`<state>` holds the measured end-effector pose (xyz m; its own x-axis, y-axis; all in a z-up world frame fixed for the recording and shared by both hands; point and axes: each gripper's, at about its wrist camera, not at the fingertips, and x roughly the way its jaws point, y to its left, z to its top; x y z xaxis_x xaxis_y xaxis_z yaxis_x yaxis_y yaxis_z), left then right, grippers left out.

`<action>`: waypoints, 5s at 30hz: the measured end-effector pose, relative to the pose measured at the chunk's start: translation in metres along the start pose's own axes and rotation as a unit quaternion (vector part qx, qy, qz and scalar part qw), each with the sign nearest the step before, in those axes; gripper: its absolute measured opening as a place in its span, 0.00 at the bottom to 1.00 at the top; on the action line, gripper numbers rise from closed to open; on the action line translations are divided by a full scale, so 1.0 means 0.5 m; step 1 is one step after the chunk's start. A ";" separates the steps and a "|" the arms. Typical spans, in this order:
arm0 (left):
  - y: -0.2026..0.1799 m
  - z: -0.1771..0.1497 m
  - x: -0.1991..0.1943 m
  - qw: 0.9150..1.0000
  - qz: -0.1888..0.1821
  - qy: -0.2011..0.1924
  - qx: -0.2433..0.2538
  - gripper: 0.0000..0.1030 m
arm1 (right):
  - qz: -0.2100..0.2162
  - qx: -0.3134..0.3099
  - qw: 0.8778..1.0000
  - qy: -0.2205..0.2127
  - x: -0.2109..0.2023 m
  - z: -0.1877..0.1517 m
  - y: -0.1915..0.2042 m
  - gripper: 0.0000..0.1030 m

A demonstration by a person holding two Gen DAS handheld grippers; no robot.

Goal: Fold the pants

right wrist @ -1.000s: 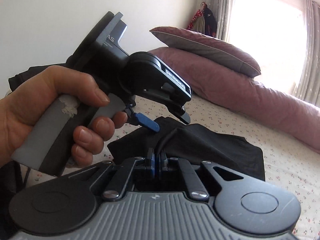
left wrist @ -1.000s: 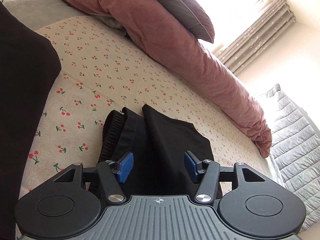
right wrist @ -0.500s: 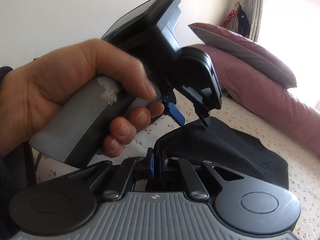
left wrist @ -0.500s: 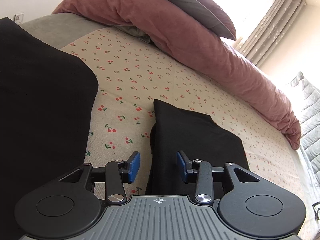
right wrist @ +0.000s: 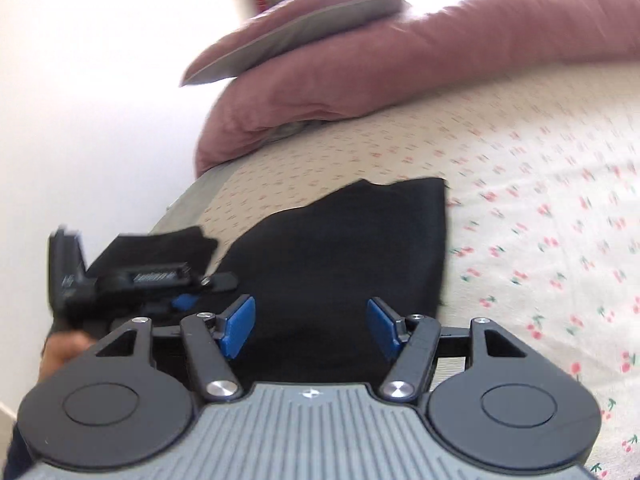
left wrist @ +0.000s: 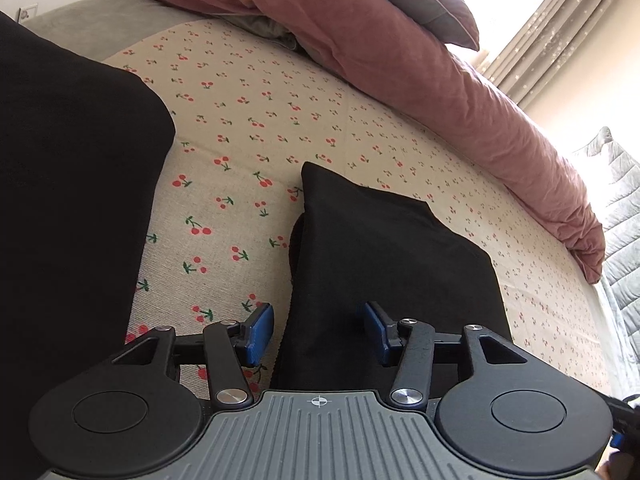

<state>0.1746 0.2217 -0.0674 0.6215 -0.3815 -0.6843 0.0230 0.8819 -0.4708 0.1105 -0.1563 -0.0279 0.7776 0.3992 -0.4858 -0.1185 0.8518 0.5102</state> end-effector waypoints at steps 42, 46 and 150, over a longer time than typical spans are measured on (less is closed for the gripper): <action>-0.418 -0.016 0.227 0.996 -0.003 -0.021 0.081 0.25 | -0.145 0.010 0.989 -0.022 -0.068 0.192 -0.391 0.41; -0.464 -0.044 0.174 0.983 0.055 -0.070 0.160 0.24 | -0.142 -0.064 0.987 -0.045 -0.091 0.183 -0.328 0.40; -0.487 -0.254 0.003 0.962 0.153 -0.085 0.208 0.99 | -0.278 -0.144 0.947 -0.076 -0.170 -0.067 -0.110 1.00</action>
<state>0.0704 -0.0288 -0.0244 0.7671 -0.0665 -0.6381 0.1081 0.9938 0.0263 0.0303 -0.2256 -0.0387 0.8464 -0.1730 -0.5036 0.1891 0.9818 -0.0193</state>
